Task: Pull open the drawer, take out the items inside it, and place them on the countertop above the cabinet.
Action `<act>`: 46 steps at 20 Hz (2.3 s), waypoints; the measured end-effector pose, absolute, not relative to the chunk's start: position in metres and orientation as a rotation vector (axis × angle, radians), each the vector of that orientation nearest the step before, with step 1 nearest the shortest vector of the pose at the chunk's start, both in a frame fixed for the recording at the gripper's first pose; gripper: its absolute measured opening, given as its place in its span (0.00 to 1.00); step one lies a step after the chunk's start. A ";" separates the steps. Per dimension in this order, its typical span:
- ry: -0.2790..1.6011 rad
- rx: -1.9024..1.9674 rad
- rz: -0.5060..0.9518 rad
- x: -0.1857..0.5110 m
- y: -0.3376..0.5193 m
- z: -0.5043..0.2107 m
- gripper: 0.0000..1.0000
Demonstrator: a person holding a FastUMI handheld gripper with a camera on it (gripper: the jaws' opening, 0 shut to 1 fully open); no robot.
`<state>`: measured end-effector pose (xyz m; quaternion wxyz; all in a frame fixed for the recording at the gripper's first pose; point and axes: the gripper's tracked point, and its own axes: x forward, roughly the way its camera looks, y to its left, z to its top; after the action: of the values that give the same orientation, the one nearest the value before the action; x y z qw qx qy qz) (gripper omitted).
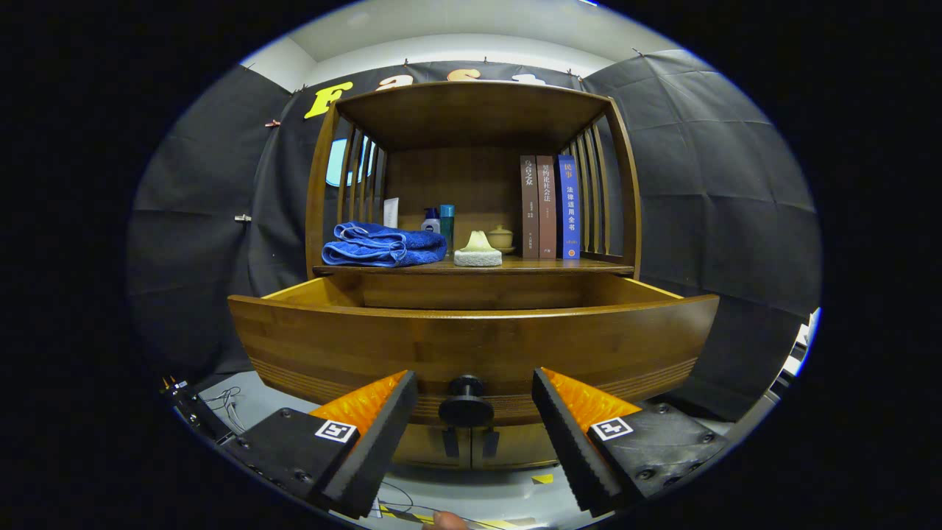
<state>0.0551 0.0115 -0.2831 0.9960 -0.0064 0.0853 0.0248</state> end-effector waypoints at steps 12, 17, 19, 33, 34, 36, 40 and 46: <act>0.210 -0.076 0.042 0.073 0.009 -0.302 0.98; 0.209 -0.069 0.042 0.073 0.009 -0.301 0.98; 0.211 -0.069 0.041 0.074 0.009 -0.300 0.98; 0.246 -0.029 0.033 0.157 0.018 -0.303 1.00; 0.250 -0.022 0.033 0.164 0.018 -0.304 0.99; 0.255 0.001 0.032 0.177 0.019 -0.306 0.99; 0.280 0.007 0.034 0.199 0.018 -0.313 0.98; 0.323 -0.015 0.039 0.216 0.016 -0.325 0.98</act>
<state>0.2163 0.0164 -0.3249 0.9868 -0.0074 0.1607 0.0196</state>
